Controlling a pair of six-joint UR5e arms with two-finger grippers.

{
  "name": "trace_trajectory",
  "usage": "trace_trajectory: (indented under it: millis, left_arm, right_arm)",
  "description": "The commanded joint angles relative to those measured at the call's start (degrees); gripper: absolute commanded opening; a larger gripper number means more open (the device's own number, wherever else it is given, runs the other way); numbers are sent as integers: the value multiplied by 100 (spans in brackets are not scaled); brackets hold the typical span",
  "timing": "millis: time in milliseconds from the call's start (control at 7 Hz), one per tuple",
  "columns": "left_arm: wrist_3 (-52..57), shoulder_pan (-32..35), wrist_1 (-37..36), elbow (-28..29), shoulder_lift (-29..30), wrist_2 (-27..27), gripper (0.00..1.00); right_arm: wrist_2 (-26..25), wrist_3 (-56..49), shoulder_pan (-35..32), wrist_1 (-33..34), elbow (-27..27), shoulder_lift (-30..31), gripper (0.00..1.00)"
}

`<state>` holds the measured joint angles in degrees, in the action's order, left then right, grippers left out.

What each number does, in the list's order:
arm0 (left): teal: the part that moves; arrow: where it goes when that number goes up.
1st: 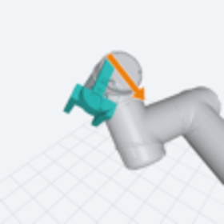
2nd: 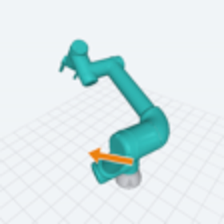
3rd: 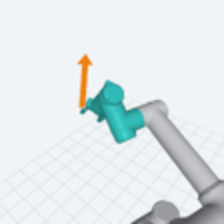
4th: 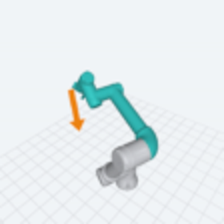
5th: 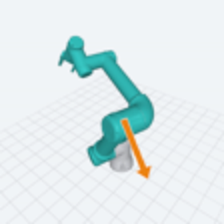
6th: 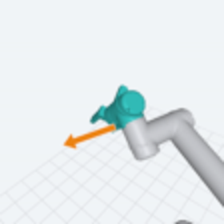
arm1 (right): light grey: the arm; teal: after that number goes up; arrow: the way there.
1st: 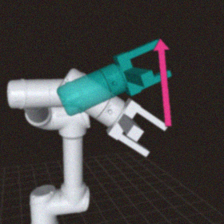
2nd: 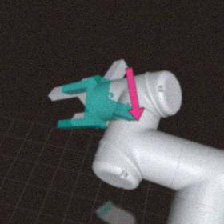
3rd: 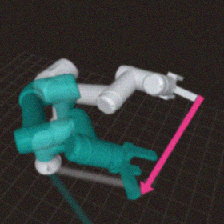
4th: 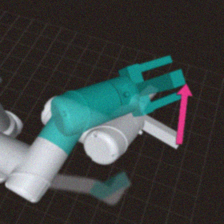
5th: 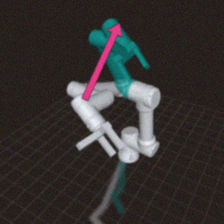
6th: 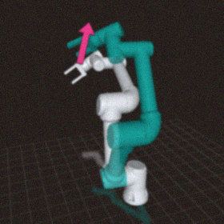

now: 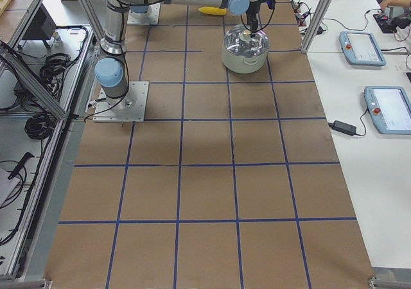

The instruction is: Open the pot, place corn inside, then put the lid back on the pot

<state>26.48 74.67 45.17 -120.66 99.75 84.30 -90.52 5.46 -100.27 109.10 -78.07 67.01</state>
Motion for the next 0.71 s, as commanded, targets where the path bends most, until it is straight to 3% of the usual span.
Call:
trace_trajectory:
  millis: [0,571]
  left_arm:
    - [-29,-5,0,16,228,25,98]
    - [-29,13,-88,25,440,42,97]
  right_arm:
    - [-150,235,-229,233,2,-197,98]
    - [-141,298,-344,392,2,-417,96]
